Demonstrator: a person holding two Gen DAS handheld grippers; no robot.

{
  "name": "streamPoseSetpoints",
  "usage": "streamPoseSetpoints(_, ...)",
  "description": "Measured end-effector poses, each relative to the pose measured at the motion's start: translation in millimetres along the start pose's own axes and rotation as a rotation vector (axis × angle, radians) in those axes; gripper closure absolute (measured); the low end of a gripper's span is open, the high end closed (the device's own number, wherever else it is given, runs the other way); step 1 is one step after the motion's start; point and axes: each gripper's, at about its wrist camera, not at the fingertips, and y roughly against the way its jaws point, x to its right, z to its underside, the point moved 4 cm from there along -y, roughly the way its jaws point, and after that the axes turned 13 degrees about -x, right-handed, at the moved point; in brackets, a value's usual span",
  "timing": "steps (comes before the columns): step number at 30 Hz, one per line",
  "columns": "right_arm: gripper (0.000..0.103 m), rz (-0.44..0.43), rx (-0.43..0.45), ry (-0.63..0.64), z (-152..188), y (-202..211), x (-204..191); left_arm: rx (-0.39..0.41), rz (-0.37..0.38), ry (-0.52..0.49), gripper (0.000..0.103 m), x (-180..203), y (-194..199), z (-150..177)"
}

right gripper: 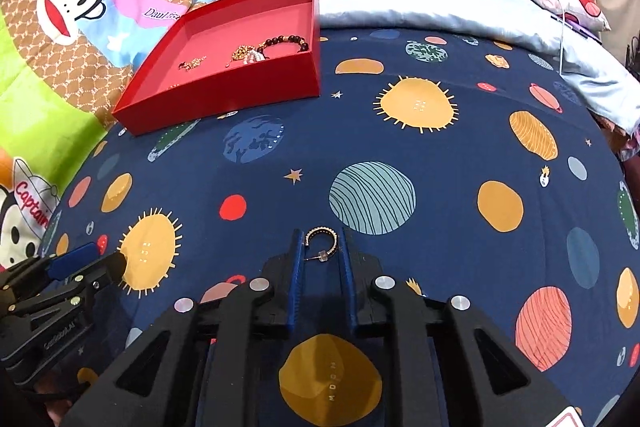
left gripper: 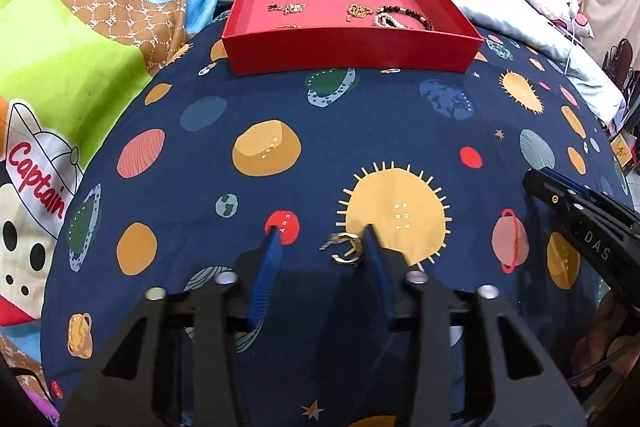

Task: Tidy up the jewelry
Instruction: 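Lift the hoop earring with the right gripper and carry it over the red tray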

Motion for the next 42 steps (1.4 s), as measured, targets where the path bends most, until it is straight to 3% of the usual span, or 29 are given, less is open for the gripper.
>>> streamPoseSetpoints(4,0.087,-0.013,0.001,-0.007,-0.1,-0.1,0.7,-0.004,0.011,0.001,0.083,-0.9,0.2,-1.4)
streamPoseSetpoints(14,0.087,-0.039,0.004,-0.013,-0.2,2.1,0.8,-0.026,0.076,0.033,0.084,-7.8,3.4,-3.6)
streamPoseSetpoints(20,0.087,-0.080,0.030,0.005,-10.9,15.6,-8.5,0.012,0.071,0.047,0.084,-18.6,18.2,-16.6)
streamPoseSetpoints(28,0.087,-0.112,0.110,0.054,-54.8,43.6,-23.1,0.107,0.033,0.047,0.084,-38.5,48.3,-53.0)
streamPoseSetpoints(36,0.087,-0.168,0.170,0.087,-115.3,59.4,-37.0,0.219,0.027,0.039,0.084,-46.8,76.5,-116.6)
streamPoseSetpoints(42,0.087,-0.111,0.225,0.149,-179.1,54.5,-56.3,0.274,-0.011,0.017,0.084,-42.8,75.1,-173.0)
